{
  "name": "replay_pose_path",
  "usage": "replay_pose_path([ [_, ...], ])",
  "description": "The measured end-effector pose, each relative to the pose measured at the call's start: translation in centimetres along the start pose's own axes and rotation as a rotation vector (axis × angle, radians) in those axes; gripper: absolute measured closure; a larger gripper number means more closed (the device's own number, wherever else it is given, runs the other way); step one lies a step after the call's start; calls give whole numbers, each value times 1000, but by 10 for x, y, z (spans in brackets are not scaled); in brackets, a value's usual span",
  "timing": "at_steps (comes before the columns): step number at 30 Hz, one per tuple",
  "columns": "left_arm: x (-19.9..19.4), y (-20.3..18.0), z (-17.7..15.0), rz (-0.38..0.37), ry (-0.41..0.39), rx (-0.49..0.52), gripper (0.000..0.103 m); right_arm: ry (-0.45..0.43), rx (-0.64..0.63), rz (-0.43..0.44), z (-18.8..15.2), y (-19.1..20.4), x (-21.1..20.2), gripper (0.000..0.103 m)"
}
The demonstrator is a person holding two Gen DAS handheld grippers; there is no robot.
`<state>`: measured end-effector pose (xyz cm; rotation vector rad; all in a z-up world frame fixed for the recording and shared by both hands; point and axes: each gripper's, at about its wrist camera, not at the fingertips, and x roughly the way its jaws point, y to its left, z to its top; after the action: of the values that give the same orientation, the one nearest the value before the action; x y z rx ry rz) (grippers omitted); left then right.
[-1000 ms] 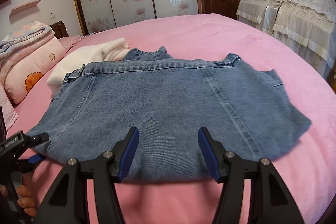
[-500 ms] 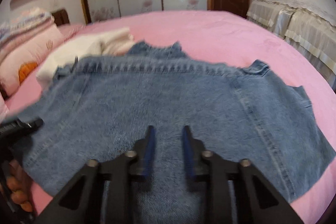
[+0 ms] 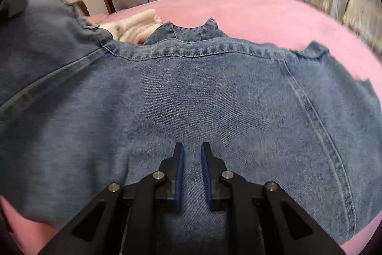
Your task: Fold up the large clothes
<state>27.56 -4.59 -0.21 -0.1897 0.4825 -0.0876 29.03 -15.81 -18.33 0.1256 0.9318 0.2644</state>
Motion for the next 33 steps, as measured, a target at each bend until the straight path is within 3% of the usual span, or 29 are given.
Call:
replay_pose_path([
  [3, 5, -51, 1, -49, 0, 97, 93, -9, 122, 58, -7, -35, -33, 89],
  [9, 37, -147, -34, -177, 56, 190, 93, -87, 288, -95, -46, -130, -106, 89],
  [11, 61, -174, -63, -210, 123, 231, 92, -78, 328, -119, -59, -155, -118, 89],
  [13, 95, -195, -102, -198, 279, 285, 92, -64, 358, -143, -70, -176, -126, 89],
  [14, 104, -200, -115, -184, 319, 308, 91, -51, 366, -167, -75, -182, -128, 89],
  [18, 99, -213, -123, -130, 270, 389, 91, -32, 395, -152, -86, -194, -129, 89],
  [22, 82, -213, -98, -180, 255, 298, 91, -48, 397, -132, -87, -196, -128, 89],
  [26, 67, -230, -87, -222, 204, 312, 91, -68, 412, -122, -90, -204, -132, 89],
  [29, 81, -251, -110, -197, 284, 393, 89, -59, 420, -147, -89, -213, -133, 89],
  [32, 86, -256, -127, -186, 328, 416, 78, -55, 440, -154, -96, -219, -144, 89],
  [33, 82, -253, -124, -210, 338, 398, 63, -56, 446, -156, -96, -221, -148, 88],
])
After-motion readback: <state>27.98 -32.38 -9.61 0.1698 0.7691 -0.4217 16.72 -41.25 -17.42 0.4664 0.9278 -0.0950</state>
